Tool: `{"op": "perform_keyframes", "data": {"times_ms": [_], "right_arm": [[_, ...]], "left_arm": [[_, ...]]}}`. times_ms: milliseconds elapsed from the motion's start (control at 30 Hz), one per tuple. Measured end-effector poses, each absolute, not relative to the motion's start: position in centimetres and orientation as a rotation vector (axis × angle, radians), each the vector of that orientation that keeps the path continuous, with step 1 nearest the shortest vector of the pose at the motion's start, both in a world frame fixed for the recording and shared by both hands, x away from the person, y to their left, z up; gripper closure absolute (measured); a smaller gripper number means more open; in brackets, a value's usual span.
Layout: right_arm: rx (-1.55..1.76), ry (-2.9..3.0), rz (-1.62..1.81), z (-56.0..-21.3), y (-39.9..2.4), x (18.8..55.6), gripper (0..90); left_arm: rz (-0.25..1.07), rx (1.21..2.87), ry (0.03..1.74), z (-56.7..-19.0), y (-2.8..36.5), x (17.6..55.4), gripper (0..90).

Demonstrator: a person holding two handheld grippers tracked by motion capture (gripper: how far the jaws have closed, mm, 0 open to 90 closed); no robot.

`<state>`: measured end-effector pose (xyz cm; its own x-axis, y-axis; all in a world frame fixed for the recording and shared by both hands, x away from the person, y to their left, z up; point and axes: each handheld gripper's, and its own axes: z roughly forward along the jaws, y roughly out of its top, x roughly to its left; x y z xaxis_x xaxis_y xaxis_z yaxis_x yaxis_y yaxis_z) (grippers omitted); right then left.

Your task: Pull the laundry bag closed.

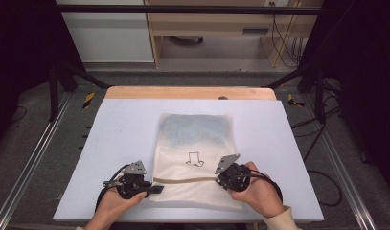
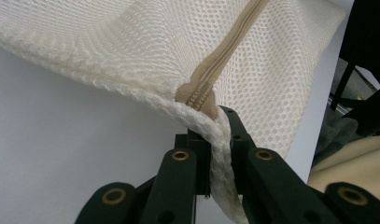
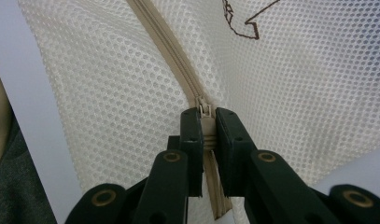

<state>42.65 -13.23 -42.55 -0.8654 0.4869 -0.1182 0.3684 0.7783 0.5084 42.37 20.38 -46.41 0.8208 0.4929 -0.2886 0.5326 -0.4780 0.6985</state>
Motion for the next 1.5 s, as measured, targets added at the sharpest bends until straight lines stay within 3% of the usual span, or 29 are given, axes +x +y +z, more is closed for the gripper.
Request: {"op": "perform_keyframes", "data": {"times_ms": [1500], "right_arm": [[0.818,2.669,0.714,-43.0,-18.2,42.1,82.0]], "left_arm": [[-0.052,2.158,0.751,-46.5,20.4,42.4,84.4]]}}
